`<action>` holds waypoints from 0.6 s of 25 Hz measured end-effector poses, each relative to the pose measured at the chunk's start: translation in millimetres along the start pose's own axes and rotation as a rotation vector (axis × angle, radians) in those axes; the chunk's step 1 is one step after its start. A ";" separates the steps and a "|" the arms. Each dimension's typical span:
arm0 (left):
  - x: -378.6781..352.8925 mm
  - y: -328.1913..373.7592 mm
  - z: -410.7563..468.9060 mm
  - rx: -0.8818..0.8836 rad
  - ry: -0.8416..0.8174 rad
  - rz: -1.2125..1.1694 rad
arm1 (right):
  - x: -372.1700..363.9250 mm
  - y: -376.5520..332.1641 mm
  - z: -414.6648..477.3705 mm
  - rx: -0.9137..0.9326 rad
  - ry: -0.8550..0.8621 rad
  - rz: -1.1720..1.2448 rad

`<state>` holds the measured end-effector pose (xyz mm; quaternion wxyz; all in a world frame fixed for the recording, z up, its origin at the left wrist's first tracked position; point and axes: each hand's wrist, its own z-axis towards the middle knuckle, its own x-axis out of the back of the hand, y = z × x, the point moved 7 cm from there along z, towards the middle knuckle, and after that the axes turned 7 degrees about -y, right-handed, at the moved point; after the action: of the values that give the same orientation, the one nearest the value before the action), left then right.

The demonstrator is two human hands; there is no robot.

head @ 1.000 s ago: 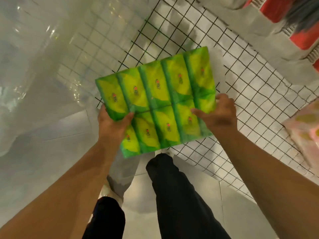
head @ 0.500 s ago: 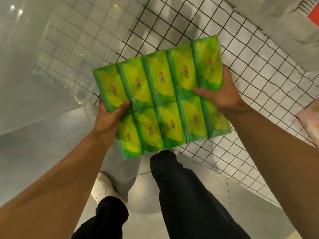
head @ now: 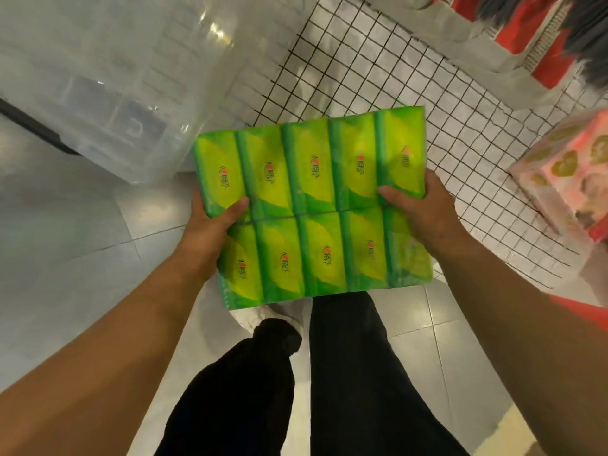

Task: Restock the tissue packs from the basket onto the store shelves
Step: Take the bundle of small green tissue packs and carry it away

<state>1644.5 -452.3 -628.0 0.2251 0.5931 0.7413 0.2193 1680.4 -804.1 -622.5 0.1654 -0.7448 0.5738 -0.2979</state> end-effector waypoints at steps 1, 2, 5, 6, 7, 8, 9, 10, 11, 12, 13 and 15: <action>8.9 -2.7 -18.8 0.018 0.001 -0.022 | -3.7 -2.3 -19.5 0.007 -0.011 0.016; 16.0 -7.6 -36.6 0.037 -0.002 -0.047 | -9.3 -4.4 -39.7 -0.004 -0.026 0.006; 35.0 -18.1 -108.1 0.039 -0.002 -0.084 | -22.9 -4.5 -108.5 -0.028 -0.040 -0.015; 40.7 -20.1 -130.2 0.031 0.000 -0.094 | -27.4 -6.6 -130.7 -0.027 -0.051 -0.025; 45.9 -21.7 -148.7 0.027 -0.007 -0.092 | -32.2 -8.8 -152.5 -0.027 -0.066 -0.019; 52.8 -22.8 -165.8 0.026 -0.006 -0.084 | -36.5 -8.6 -171.4 -0.036 -0.084 -0.014; 60.1 -20.9 -182.2 0.025 0.002 -0.081 | -39.3 -8.8 -187.3 -0.037 -0.088 -0.013; 68.0 -17.4 -196.9 0.016 0.013 -0.086 | -41.8 -13.5 -203.8 -0.032 -0.092 -0.016; 77.8 -13.2 -214.6 0.002 0.029 -0.099 | -46.0 -24.1 -220.4 -0.005 -0.104 -0.038; 86.8 -7.0 -232.1 -0.022 0.046 -0.114 | -50.0 -37.0 -233.2 0.024 -0.119 -0.070; 94.5 0.9 -251.1 -0.053 0.064 -0.128 | -52.5 -53.9 -244.9 0.055 -0.127 -0.086; 108.6 17.9 -289.8 -0.137 0.114 -0.188 | -61.2 -88.3 -262.3 0.112 -0.171 -0.131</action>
<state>1465.2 -359.4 -392.9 0.2421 0.4909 0.7884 0.2807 1570.9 -695.3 -384.7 0.2353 -0.7931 0.4900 -0.2749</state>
